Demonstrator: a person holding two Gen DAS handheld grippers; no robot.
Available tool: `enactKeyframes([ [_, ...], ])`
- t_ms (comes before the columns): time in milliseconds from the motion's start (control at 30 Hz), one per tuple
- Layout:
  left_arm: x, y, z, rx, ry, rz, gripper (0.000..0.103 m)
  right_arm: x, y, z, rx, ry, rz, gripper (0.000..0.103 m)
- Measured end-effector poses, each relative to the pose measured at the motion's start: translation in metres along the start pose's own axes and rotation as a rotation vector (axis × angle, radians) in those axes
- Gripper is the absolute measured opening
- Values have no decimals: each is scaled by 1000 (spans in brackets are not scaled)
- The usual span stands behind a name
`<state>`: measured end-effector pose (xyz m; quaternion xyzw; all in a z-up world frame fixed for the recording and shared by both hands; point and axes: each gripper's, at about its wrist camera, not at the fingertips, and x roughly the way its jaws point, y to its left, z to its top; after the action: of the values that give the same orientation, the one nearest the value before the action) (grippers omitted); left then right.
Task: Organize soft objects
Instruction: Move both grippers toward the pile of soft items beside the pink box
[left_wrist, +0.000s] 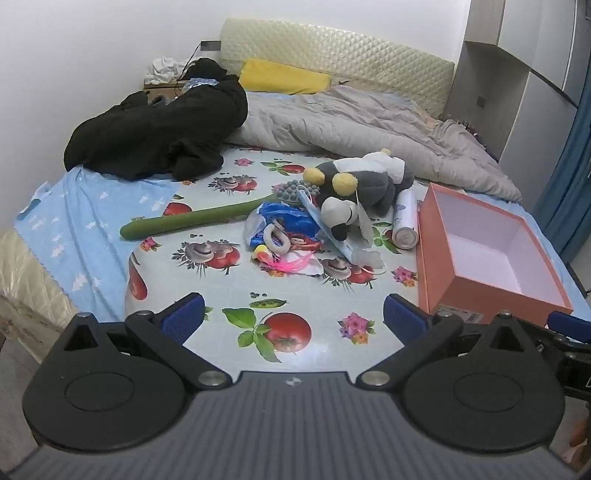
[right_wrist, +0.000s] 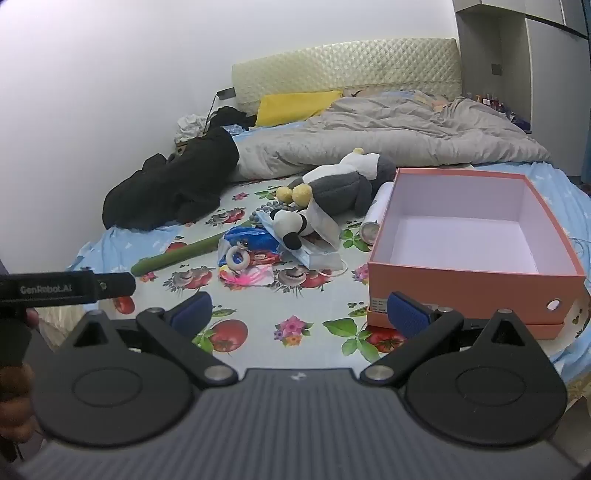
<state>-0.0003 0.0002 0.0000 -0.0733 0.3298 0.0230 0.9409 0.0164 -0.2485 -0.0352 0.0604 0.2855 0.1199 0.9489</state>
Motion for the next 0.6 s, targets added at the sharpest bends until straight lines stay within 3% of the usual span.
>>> enactKeyframes([
  [600, 0, -8, -4, 16, 16, -30, 103, -1, 1, -2, 25, 31, -24, 103],
])
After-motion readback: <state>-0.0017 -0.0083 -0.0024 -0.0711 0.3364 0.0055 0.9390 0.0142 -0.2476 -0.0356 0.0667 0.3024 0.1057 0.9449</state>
